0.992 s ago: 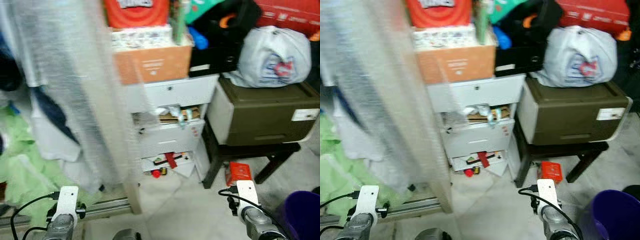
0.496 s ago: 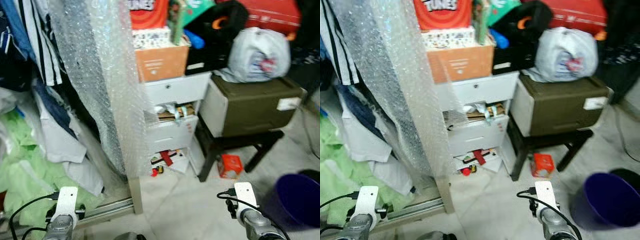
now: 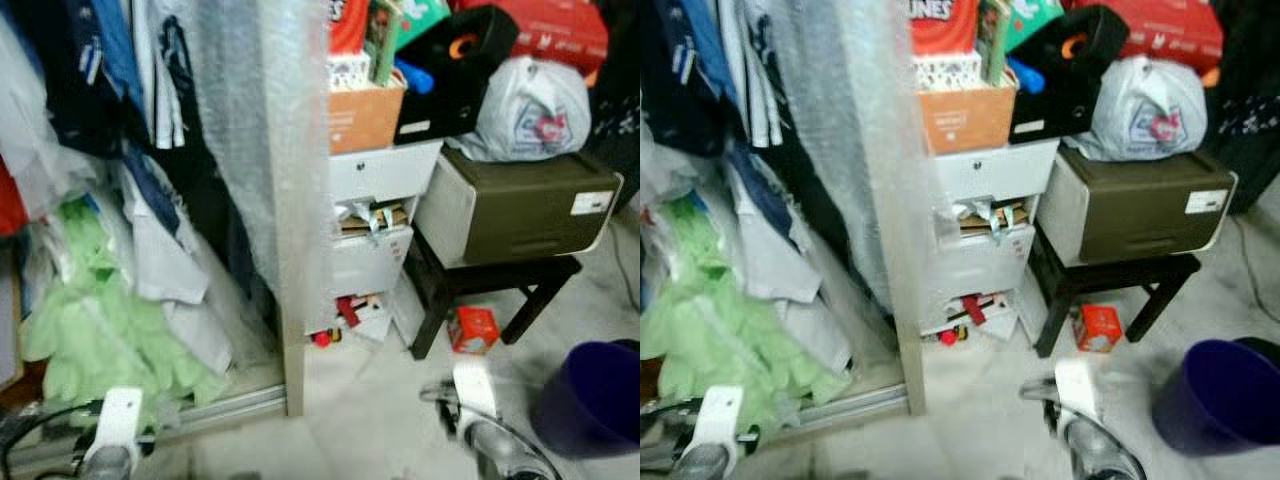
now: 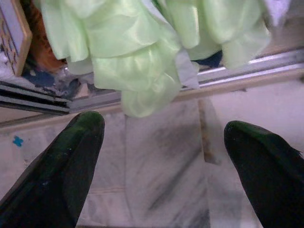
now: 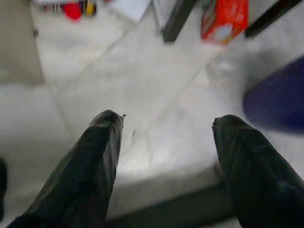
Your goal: Clean up the room
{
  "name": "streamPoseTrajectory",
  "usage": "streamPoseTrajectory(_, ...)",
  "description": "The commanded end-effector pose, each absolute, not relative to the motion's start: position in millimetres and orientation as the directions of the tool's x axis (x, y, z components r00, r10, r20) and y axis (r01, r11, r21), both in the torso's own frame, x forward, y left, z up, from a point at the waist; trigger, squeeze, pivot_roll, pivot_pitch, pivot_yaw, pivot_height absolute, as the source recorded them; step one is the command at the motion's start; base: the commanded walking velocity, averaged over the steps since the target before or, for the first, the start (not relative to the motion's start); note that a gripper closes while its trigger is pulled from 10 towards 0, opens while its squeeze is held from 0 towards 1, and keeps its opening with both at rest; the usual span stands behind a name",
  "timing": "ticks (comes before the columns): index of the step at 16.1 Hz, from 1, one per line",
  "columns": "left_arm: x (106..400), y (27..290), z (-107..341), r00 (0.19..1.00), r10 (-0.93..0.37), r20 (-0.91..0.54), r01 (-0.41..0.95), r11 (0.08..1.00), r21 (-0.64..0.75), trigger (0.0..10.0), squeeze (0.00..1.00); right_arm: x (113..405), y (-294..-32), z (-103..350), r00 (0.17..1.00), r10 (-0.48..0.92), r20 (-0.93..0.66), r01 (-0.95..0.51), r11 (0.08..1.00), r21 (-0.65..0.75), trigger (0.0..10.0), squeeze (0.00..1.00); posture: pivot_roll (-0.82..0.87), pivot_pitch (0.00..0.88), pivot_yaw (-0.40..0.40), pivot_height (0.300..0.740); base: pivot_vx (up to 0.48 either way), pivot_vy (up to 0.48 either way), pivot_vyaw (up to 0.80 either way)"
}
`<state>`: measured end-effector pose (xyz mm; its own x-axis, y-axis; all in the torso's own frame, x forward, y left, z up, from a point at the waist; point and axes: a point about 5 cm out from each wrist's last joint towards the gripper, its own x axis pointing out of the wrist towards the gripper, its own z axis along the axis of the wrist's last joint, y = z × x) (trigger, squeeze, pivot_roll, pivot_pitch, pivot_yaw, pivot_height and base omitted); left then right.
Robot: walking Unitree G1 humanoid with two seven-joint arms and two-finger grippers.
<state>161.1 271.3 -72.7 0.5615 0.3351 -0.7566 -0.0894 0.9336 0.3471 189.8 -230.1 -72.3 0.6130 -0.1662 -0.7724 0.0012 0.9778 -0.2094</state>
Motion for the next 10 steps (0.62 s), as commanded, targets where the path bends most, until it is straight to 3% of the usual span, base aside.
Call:
streamPoseTrajectory(1, 172.6, 267.3, -68.6, 0.594, 0.32, -0.738, -0.073, 0.935, 0.347, 10.0, 0.0, 200.5, -240.1, -63.6, 0.643, -0.193, -0.741, 0.012, 0.97, -0.243, 10.0, 0.0, -0.04, 0.0, 0.028, 0.74, 0.0, 0.0, 0.0)
streamPoseTrajectory(5, 172.6, 268.4, -68.2, 0.594, 0.327, -0.735, -0.076, 0.932, 0.354, 10.0, 0.0, 201.6, -238.9, -63.3, 0.648, -0.187, -0.738, 0.015, 0.972, -0.233, 10.0, 0.0, -0.04, 0.0, 0.03, 0.74, 0.0, 0.0, 0.0)
streamPoseTrajectory(10, 172.6, 268.7, -68.1, 0.596, 0.32, -0.737, -0.078, 0.936, 0.343, 10.0, 0.0, 202.8, -239.3, -62.3, 0.656, -0.187, -0.732, 0.013, 0.971, -0.237, 10.0, 0.0, -0.04, 0.0, 0.032, 0.74, 0.0, 0.0, -0.73)
